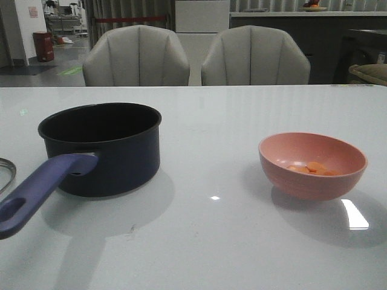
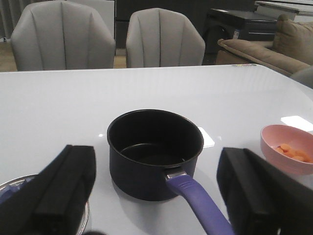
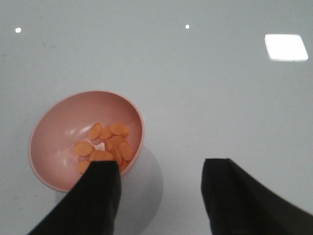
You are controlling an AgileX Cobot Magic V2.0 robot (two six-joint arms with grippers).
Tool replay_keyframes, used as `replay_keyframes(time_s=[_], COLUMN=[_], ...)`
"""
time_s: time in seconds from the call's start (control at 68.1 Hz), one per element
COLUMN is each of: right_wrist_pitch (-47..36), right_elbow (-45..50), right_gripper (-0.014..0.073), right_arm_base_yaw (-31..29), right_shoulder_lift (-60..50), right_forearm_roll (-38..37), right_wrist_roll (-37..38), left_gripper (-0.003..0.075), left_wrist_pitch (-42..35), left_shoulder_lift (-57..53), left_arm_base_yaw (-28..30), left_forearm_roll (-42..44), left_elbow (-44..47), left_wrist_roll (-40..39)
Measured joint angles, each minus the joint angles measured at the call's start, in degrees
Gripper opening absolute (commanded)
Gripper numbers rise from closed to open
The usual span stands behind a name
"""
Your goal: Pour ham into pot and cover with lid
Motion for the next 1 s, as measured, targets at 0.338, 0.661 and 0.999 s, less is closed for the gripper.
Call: replay_keyframes(time_s=[0.338,0.661,0.999], right_wrist_pitch=[3.1,3.0,-0.3], right_elbow=[-12.6,-19.2,-19.5], right_gripper=[0.0492,0.0477,0.0131], right_arm_base_yaw=[1.6,2.2,2.3], right_shoulder_lift=[27.0,42.5,46.5], right_forearm_roll=[7.0,6.9,6.8], right_wrist_roll=[0.0,0.0,0.0], left_gripper=[0.0531,0.0531,0.0531], left_wrist_pitch=[0.0,0.0,0.0], left_shoulder_lift=[0.0,0.0,0.0], left_arm_base_yaw=[0.0,0.0,0.0], left_forearm_roll=[0.0,0.0,0.0], left_elbow=[0.0,0.0,0.0], left_wrist_roll=[0.0,0.0,0.0])
